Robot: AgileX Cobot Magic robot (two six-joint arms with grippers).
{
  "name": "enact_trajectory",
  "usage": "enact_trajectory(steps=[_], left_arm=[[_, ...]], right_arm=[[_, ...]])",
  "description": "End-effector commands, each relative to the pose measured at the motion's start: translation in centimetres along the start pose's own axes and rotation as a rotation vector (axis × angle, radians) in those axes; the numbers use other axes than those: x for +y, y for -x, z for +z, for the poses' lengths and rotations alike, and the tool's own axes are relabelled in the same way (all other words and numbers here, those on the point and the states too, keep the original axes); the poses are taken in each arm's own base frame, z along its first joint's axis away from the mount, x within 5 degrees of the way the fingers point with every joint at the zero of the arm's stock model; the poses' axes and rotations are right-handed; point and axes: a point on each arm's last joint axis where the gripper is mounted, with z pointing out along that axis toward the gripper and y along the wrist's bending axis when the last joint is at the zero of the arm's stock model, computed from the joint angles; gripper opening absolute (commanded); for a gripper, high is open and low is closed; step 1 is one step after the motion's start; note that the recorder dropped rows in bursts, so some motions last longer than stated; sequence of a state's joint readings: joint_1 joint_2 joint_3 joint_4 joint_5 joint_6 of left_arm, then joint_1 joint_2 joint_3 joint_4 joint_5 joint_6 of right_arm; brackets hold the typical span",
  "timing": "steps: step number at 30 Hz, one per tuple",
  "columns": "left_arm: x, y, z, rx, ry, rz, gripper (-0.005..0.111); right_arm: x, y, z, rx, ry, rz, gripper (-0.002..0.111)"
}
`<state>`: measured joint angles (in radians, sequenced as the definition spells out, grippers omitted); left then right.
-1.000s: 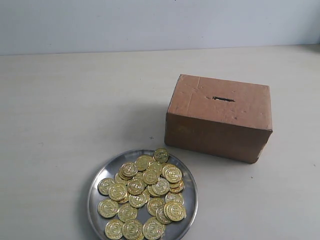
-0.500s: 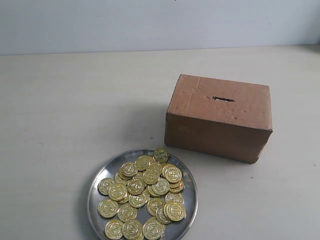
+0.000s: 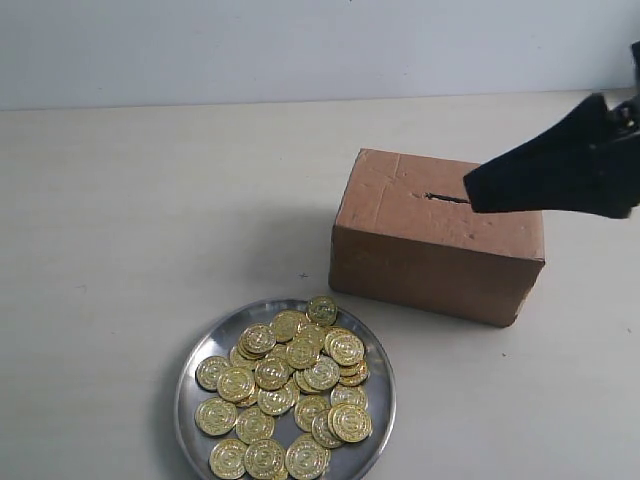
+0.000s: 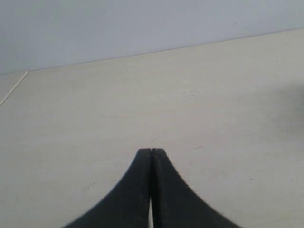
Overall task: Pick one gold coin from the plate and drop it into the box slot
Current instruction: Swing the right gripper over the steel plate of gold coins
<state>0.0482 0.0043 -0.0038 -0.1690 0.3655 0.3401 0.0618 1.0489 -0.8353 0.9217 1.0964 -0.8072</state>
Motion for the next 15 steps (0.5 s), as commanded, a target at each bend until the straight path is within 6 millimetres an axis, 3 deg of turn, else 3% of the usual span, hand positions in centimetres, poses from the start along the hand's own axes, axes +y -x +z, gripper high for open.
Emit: enact_trajectory(steps=[1, 8, 11, 15], left_arm=[[0.0, 0.0, 0.0, -0.009, 0.002, -0.001, 0.000], [0.0, 0.0, 0.0, -0.009, 0.002, -0.001, 0.000], [0.0, 0.0, 0.0, -0.009, 0.002, -0.001, 0.000], [0.0, 0.0, 0.0, -0.009, 0.002, -0.001, 0.000]], right_arm=[[-1.2, 1.1, 2.4, -0.012, -0.041, -0.037, 0.000], [-2.1, 0.9, 6.2, 0.163, -0.081, -0.105, 0.000], [-1.5, 2.8, 7.5, 0.240, -0.131, -0.166, 0.000], [-0.1, 5.5, 7.7, 0.326, -0.243, -0.245, 0.000]])
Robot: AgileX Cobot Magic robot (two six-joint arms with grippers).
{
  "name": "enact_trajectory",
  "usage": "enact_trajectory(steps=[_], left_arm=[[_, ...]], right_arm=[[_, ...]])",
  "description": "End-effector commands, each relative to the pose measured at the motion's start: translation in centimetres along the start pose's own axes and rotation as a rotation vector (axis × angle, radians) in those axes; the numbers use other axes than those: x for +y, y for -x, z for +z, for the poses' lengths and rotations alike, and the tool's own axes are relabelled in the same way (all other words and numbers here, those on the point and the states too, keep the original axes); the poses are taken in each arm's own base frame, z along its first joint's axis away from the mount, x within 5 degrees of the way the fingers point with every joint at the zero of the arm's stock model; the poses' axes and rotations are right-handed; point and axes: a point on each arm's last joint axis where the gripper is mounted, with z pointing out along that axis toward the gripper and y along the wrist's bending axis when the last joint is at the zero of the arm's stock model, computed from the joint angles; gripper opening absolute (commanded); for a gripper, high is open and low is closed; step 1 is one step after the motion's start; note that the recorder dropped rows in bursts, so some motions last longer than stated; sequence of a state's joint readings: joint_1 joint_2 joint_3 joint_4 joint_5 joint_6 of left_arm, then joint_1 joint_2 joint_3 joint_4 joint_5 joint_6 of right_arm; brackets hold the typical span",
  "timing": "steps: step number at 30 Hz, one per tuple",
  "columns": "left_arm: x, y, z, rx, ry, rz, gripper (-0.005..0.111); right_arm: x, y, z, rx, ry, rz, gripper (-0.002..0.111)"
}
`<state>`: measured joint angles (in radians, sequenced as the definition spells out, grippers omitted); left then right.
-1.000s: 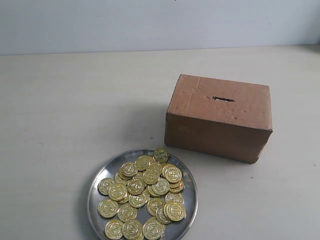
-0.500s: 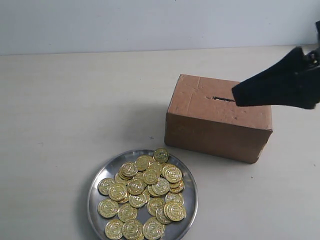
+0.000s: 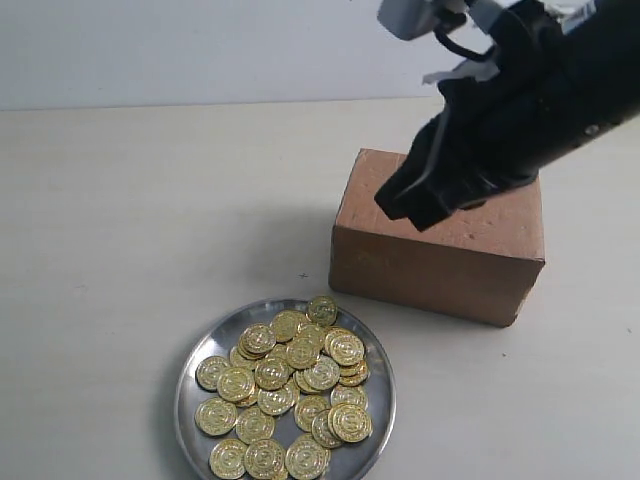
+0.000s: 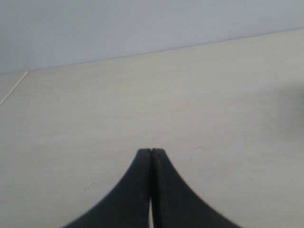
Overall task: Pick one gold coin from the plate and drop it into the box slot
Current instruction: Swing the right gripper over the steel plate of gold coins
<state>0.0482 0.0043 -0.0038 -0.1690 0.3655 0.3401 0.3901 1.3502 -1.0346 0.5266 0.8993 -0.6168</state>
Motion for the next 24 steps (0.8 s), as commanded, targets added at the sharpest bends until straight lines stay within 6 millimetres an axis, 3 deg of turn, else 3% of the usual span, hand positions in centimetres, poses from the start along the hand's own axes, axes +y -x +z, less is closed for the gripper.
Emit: enact_trajectory(steps=[1, 4, 11, 17, 21, 24], left_arm=[[0.0, 0.0, 0.0, -0.009, 0.002, -0.001, 0.000], [0.0, 0.0, 0.0, -0.009, 0.002, -0.001, 0.000], [0.0, 0.0, 0.0, -0.007, 0.002, -0.001, 0.000], [0.0, 0.0, 0.0, -0.007, 0.002, -0.001, 0.000], [0.0, 0.0, 0.0, -0.007, 0.002, -0.001, 0.000], [0.0, 0.0, 0.0, -0.007, 0.002, -0.001, 0.000]], right_arm=[[0.4, 2.1, -0.6, 0.118, -0.124, -0.037, 0.000], [0.5, 2.9, 0.2, 0.255, -0.172, -0.022, 0.000], [1.2, 5.1, 0.9, 0.012, -0.080, 0.071, 0.000], [1.7, 5.1, 1.5, 0.023, -0.005, -0.011, 0.000], [2.5, 4.3, 3.8, 0.167, 0.035, -0.132, 0.000], [3.8, 3.6, 6.9, 0.277, -0.011, -0.281, 0.000]])
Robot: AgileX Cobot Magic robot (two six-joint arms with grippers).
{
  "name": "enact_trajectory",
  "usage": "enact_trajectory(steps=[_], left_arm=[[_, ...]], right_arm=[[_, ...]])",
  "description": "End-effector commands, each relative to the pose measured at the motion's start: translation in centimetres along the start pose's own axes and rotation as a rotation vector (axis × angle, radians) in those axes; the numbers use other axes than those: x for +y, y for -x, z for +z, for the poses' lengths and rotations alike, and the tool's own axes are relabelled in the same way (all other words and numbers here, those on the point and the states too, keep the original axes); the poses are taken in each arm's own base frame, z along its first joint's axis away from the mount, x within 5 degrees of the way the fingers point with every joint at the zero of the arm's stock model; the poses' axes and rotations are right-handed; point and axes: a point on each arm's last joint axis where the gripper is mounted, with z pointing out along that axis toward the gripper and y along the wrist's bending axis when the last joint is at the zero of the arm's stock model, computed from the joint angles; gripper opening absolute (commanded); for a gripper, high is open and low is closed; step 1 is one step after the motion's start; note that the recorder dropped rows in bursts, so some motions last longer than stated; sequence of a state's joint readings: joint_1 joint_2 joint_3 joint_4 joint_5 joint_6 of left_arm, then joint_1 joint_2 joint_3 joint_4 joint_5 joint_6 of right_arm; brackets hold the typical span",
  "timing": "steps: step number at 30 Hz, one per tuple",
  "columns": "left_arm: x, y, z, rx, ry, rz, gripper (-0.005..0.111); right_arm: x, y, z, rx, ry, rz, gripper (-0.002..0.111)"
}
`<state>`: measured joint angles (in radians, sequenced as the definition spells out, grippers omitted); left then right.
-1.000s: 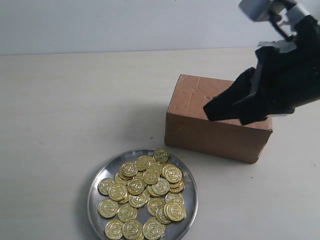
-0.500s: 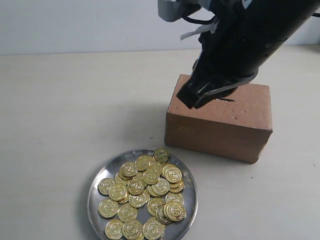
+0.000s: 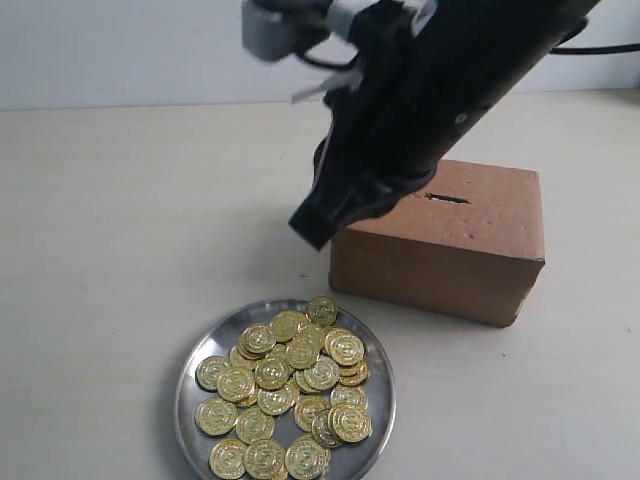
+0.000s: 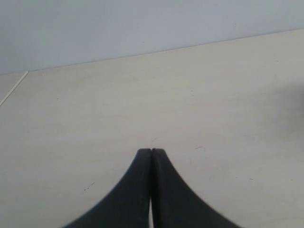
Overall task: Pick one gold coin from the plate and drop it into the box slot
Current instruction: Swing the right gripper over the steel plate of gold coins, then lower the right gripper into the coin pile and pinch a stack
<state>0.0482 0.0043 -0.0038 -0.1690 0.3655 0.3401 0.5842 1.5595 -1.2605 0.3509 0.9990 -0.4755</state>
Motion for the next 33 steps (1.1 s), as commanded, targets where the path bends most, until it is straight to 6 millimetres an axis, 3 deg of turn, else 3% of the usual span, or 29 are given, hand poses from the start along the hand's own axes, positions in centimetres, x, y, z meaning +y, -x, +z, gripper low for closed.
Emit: enact_trajectory(steps=[1, 4, 12, 18, 24, 28, 33], left_arm=[[0.0, 0.0, 0.0, -0.007, 0.002, -0.001, 0.000], [0.0, 0.0, 0.0, -0.007, 0.002, -0.001, 0.000], [0.0, 0.0, 0.0, -0.007, 0.002, -0.001, 0.000], [0.0, 0.0, 0.0, -0.007, 0.002, -0.001, 0.000], [0.0, 0.0, 0.0, -0.007, 0.002, -0.001, 0.000], [0.0, 0.0, 0.0, -0.007, 0.002, -0.001, 0.000], [0.0, 0.0, 0.0, -0.007, 0.002, -0.001, 0.000]], right_arm=[[1.4, -0.1, 3.5, 0.118, -0.055, -0.191, 0.000], [2.3, -0.3, 5.6, 0.108, -0.060, -0.318, 0.000], [2.5, -2.1, 8.8, -0.065, -0.032, -0.380, 0.000], [2.3, -3.9, 10.9, -0.013, -0.006, -0.351, 0.000], [2.1, -3.1, 11.9, -0.082, 0.007, -0.090, 0.001], [1.8, -2.9, 13.0, -0.045, 0.020, -0.080, 0.012], [1.5, -3.2, 14.5, 0.017, 0.029, -0.154, 0.043]])
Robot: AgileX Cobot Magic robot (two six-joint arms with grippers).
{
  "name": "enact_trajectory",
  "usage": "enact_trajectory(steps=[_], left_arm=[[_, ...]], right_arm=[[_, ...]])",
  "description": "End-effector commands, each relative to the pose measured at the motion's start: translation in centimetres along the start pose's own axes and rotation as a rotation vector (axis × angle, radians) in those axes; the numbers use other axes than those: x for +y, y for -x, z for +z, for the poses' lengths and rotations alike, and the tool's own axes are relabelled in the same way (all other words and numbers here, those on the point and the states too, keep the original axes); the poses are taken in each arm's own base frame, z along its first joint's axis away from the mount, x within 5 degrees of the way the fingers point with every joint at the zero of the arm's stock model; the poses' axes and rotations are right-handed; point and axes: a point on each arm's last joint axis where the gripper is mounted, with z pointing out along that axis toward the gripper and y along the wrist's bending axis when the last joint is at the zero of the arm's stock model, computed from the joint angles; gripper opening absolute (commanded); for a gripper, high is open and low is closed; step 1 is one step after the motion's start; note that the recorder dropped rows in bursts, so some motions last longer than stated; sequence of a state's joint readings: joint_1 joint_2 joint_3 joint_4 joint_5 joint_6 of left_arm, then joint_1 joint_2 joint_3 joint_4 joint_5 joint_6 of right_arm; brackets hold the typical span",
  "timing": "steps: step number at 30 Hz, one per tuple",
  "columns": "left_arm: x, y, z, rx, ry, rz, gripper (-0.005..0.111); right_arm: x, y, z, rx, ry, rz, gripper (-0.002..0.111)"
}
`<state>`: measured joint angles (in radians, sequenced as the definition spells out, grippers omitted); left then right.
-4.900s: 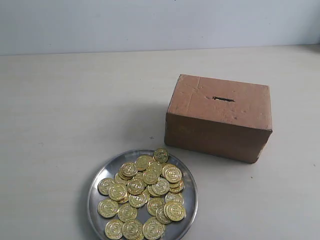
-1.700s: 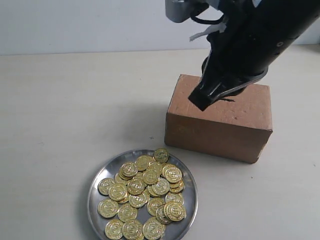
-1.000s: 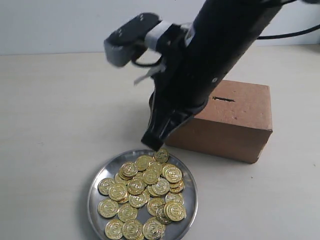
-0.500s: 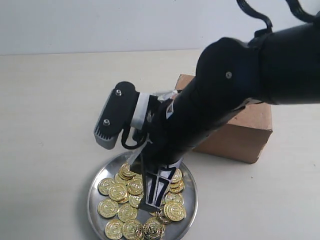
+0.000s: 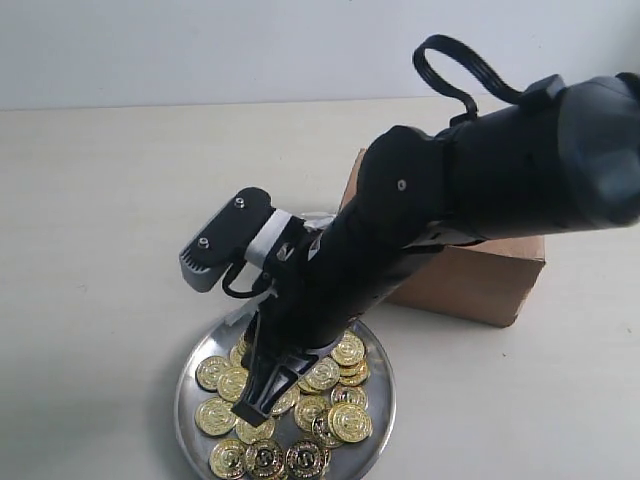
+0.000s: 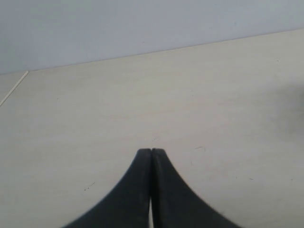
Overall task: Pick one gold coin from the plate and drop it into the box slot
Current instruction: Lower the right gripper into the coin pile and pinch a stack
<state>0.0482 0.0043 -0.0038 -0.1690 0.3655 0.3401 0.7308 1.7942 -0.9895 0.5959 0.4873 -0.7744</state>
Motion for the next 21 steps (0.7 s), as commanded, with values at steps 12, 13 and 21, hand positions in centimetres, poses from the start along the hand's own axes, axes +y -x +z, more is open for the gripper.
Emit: enact_trajectory(steps=[12, 13, 21], left_arm=[[0.0, 0.0, 0.0, -0.007, 0.002, -0.001, 0.000], [0.0, 0.0, 0.0, -0.007, 0.002, -0.001, 0.000], [0.0, 0.0, 0.0, -0.007, 0.002, -0.001, 0.000]], right_arm=[[-1.6, -0.1, 2.2, 0.134, -0.066, -0.274, 0.060], [-1.7, -0.2, 2.5, 0.143, -0.062, -0.272, 0.060], [-2.0, -0.8, 4.1, 0.176, -0.054, -0.265, 0.059]])
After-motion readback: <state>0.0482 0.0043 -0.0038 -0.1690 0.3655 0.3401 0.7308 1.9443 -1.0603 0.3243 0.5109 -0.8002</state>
